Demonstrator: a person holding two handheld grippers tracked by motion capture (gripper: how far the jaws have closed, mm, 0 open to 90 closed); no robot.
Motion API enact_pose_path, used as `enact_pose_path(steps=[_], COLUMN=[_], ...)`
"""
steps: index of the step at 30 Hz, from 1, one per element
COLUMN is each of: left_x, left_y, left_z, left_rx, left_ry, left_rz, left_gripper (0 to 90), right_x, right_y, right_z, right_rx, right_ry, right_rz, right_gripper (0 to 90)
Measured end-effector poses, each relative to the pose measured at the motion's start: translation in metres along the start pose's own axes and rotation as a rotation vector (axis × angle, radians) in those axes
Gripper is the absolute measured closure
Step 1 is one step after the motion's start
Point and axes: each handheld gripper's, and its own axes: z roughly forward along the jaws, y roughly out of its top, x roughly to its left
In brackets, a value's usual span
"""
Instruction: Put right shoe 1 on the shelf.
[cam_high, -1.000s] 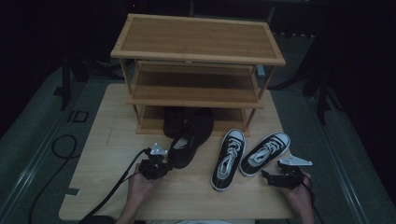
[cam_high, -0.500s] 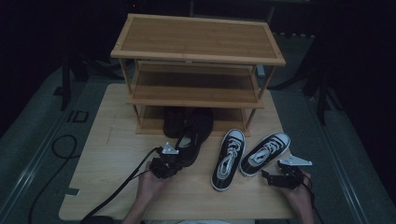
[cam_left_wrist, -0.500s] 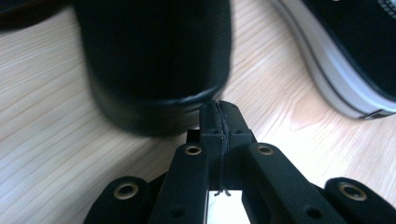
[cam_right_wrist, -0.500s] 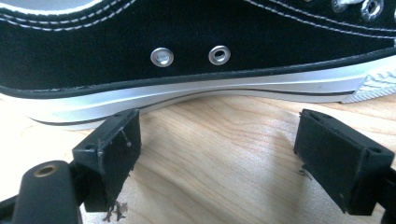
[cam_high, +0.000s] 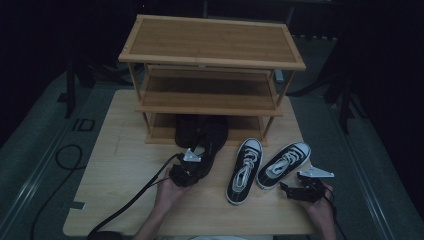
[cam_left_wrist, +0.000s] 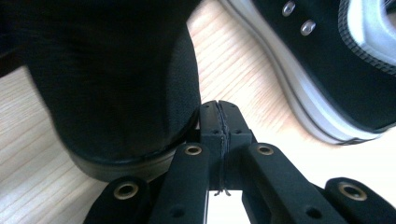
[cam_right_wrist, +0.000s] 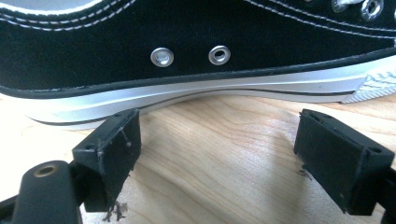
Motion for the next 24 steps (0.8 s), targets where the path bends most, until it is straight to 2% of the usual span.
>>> enact_pose_path(steps=[4,6,8,11,15,18,19,22,24], left_x=[0.007,0.012,0.018,0.024,0.029,0.038,0.041,0.049,0.050], left_y=[-0.003,-0.006,-0.009,-0.014,-0.019,-0.026,-0.028,-0.030,-0.029], left_z=[-0.013,-0.018,-0.021,-0.025,-0.032,-0.037,-0.038,-0.034,-0.028], left_rx=[-0.016,-0.015,-0.027,-0.029,-0.017,-0.017,-0.009,0.007,0.021], left_ry=[0.017,0.038,0.043,0.060,0.111,0.149,0.168,0.180,0.170], left_rz=[-0.008,-0.004,-0.030,-0.041,-0.032,-0.059,-0.071,-0.087,-0.090], left_gripper=[90.0,90.0,90.0,90.0,90.0,90.0,90.0,90.0,90.0], right_x=[0.000,0.000,0.000,0.000,0.000,0.000,0.000,0.000,0.000], right_y=[0.000,0.000,0.000,0.000,0.000,0.000,0.000,0.000,0.000], right_z=[0.000,0.000,0.000,0.000,0.000,0.000,0.000,0.000,0.000], right_rx=[0.000,0.000,0.000,0.000,0.000,0.000,0.000,0.000,0.000], right_ry=[0.000,0.000,0.000,0.000,0.000,0.000,0.000,0.000,0.000], right_rz=[0.000,0.000,0.000,0.000,0.000,0.000,0.000,0.000,0.000], right_gripper=[14.6,14.6,14.6,14.6,14.5,14.5,14.5,14.5,14.6])
